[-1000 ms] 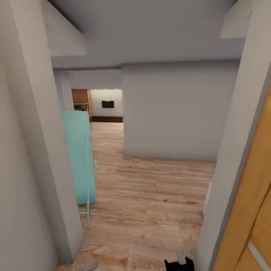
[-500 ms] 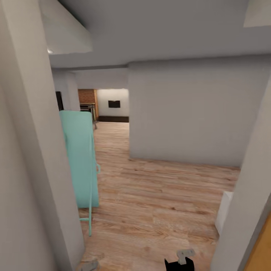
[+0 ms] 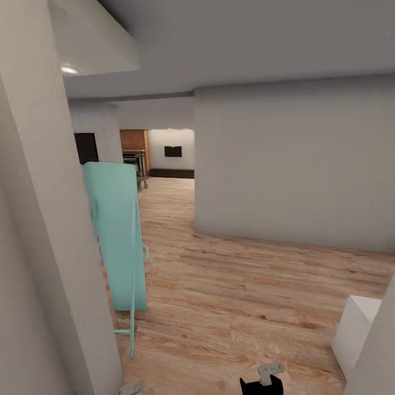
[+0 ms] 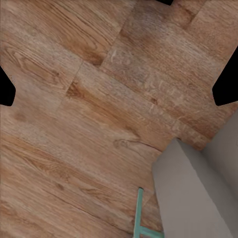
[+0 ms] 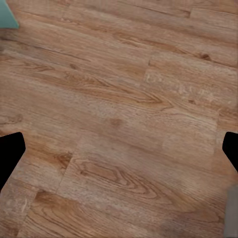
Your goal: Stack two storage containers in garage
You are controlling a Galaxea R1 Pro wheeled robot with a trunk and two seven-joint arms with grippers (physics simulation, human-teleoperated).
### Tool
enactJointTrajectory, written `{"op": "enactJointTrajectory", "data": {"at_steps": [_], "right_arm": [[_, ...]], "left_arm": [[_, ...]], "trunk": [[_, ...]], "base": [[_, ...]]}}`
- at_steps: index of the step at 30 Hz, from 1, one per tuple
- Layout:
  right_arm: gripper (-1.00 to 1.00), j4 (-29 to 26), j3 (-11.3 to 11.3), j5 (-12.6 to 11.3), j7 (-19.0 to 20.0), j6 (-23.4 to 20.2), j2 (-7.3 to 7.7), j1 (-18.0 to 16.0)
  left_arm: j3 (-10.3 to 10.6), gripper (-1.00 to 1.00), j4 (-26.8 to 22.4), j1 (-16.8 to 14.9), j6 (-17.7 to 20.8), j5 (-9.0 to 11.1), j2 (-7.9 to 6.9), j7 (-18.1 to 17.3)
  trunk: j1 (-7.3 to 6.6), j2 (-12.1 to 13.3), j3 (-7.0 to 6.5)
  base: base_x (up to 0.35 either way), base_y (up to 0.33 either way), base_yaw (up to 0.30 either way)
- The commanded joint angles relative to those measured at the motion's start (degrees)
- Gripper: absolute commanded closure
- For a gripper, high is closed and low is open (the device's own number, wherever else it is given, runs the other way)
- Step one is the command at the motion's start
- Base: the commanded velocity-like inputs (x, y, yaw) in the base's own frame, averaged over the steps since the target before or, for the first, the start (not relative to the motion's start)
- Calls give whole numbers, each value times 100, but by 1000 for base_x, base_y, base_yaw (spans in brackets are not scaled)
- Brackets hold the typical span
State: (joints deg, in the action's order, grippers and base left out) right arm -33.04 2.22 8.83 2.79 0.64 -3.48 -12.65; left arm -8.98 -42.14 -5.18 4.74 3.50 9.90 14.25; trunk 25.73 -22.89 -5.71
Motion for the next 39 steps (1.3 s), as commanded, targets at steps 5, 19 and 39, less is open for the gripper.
{"op": "enactJointTrajectory", "data": {"at_steps": [5, 19, 39], "right_arm": [[-100, -1, 27, 48, 25, 14, -4, -1], [-100, -1, 32, 48, 28, 15, -4, -1], [-100, -1, 31, 48, 27, 8, -4, -1]], "left_arm": [[-7, -100, -11, 0, 24, 36, 4, 0], [-3, -100, -11, 0, 25, 36, 4, 3], [-6, -100, -13, 0, 26, 43, -5, 4]], "trunk": [[5, -3, 3], [5, -3, 3], [5, -3, 3]], "base": [[325, 0, 13], [325, 0, 0], [274, 0, 0]]}}
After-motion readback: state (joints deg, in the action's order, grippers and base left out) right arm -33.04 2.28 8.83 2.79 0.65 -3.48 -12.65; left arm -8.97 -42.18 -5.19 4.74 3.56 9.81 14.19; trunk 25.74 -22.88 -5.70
